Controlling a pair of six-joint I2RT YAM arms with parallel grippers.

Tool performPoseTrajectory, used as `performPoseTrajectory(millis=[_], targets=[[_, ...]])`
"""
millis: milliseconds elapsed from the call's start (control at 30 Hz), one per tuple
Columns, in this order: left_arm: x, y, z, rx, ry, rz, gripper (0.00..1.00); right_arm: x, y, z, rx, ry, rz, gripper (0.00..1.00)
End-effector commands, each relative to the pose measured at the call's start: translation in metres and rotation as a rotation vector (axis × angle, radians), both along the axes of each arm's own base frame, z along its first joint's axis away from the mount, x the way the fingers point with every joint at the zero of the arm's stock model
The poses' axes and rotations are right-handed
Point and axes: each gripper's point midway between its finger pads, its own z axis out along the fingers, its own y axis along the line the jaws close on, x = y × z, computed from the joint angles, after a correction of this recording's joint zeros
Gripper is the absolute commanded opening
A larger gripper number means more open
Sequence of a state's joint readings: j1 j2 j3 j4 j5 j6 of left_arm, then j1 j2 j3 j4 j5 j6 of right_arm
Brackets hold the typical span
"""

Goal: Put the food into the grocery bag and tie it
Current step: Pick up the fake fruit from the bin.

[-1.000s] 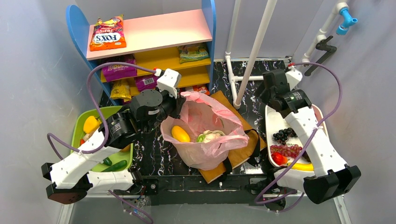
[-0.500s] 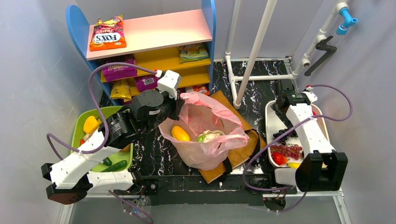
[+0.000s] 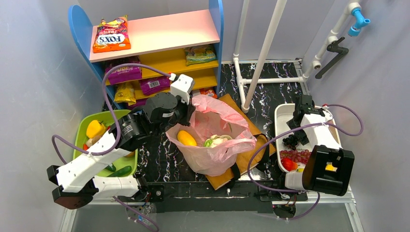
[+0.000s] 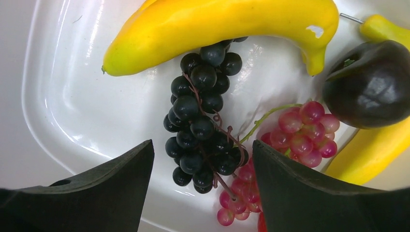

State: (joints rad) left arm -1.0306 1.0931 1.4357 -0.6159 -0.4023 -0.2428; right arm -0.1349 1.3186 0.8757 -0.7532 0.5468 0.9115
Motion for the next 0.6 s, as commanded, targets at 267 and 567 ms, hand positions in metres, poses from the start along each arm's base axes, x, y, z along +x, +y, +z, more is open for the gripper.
performPoseTrajectory(millis=[267,567], targets=[[-0.001,-0.008,-0.004,-0.013,0.030,-0.015,0.00,0.013,-0.001,-0.023,0.044,-0.018,0.009,0.79],[-0.001,-0.011,-0.013,-0.012,0.045,-0.019,0.00,0.005,-0.004,-0.040,0.077,0.015,-0.028,0.67]])
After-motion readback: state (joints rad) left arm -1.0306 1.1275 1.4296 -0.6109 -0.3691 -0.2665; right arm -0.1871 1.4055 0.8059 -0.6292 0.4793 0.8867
